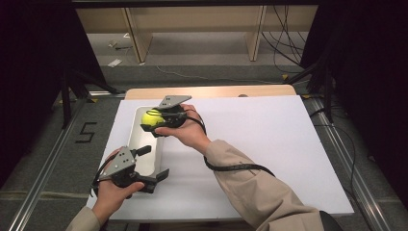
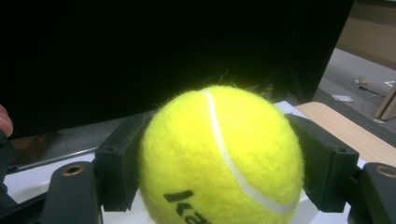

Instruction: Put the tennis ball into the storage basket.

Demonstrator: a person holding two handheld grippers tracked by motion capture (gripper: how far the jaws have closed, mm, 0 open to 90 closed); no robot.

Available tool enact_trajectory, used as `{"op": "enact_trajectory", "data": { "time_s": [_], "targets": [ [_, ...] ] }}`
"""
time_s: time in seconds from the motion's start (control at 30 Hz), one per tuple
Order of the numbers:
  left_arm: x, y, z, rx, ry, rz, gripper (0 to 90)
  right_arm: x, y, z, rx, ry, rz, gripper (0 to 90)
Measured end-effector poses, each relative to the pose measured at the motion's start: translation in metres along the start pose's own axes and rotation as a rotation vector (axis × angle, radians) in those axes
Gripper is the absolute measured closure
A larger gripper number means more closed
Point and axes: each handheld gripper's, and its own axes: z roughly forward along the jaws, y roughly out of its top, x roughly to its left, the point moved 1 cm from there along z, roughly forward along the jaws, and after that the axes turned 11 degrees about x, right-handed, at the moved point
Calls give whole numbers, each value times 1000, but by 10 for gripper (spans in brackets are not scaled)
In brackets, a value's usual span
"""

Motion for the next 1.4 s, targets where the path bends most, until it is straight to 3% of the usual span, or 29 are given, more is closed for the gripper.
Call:
{"op": "enact_trajectory", "data": {
  "time_s": [1.4],
  "targets": [
    [0, 0, 0, -1, 1, 4, 0, -7, 2, 14, 18, -11, 10, 266]
  ]
}}
